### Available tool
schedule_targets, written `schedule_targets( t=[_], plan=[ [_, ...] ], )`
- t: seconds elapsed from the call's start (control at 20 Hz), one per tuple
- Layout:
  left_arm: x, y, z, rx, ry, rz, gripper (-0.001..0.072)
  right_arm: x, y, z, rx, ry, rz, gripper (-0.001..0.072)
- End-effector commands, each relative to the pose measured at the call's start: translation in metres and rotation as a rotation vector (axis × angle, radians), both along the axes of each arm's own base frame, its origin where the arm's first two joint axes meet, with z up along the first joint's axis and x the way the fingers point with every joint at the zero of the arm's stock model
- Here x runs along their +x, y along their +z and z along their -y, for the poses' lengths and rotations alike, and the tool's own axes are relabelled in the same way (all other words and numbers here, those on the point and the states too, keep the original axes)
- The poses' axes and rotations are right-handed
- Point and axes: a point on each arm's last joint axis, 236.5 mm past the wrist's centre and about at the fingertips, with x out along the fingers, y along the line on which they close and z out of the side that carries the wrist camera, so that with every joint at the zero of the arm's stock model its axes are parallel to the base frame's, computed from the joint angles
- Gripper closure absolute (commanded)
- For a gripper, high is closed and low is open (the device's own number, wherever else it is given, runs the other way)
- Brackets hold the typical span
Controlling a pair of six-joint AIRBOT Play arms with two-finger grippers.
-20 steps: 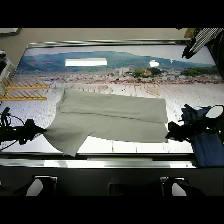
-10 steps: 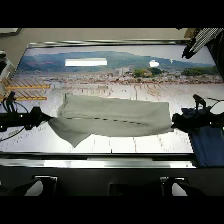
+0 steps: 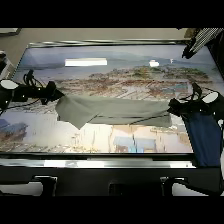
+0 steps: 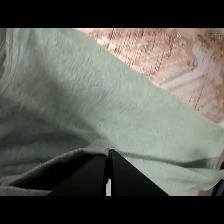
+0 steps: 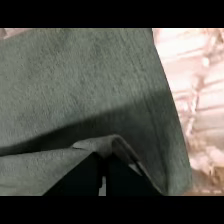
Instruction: Fold the clothes and pants, and hang the long-sleeved shirts on hangers.
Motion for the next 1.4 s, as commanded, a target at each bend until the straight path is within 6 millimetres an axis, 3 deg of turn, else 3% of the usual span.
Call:
schedule_targets(
  t=[0.0, 0.3, 0.45, 0.65, 0.85, 0.95, 1.2, 1.25, 1.3, 1.35],
  plan=[
    [0.044, -0.007, 0.005, -0.049, 0.031, -0.002, 0.0695, 0.026, -0.011, 0.005, 0.017, -0.061, 0.049, 0.0670],
    [0.076, -0.025, -0.004, -0.068, 0.117, -0.016, 0.0695, 0.060, 0.002, 0.015, 0.017, -0.107, 0.120, 0.0670],
    [0.083, -0.033, -0.010, -0.077, 0.167, -0.028, 0.0695, 0.067, 0.005, 0.019, 0.009, -0.119, 0.143, 0.0670],
    [0.085, -0.031, -0.011, -0.081, 0.176, -0.026, 0.0695, 0.071, 0.008, 0.018, 0.024, -0.141, 0.159, 0.0669],
    [0.100, -0.029, -0.014, -0.084, 0.228, 0.020, 0.0695, 0.091, 0.020, 0.020, 0.069, -0.216, 0.234, 0.0669],
    [0.103, -0.042, -0.006, -0.087, 0.228, 0.007, 0.0695, 0.098, 0.013, 0.021, 0.088, -0.241, 0.240, 0.0669],
    [0.102, -0.083, 0.003, -0.081, 0.227, -0.052, 0.0694, 0.099, -0.031, 0.022, 0.098, -0.248, 0.170, 0.0664],
    [0.103, -0.087, 0.001, -0.080, 0.230, -0.056, 0.0682, 0.098, -0.036, 0.021, 0.104, -0.251, 0.158, 0.0571],
    [0.105, -0.086, -0.003, -0.076, 0.238, -0.047, 0.0557, 0.098, -0.037, 0.020, 0.111, -0.253, 0.155, 0.0445],
    [0.107, -0.081, -0.007, -0.075, 0.245, -0.034, 0.0399, 0.099, -0.033, 0.019, 0.125, -0.256, 0.157, 0.0367]
  ],
)
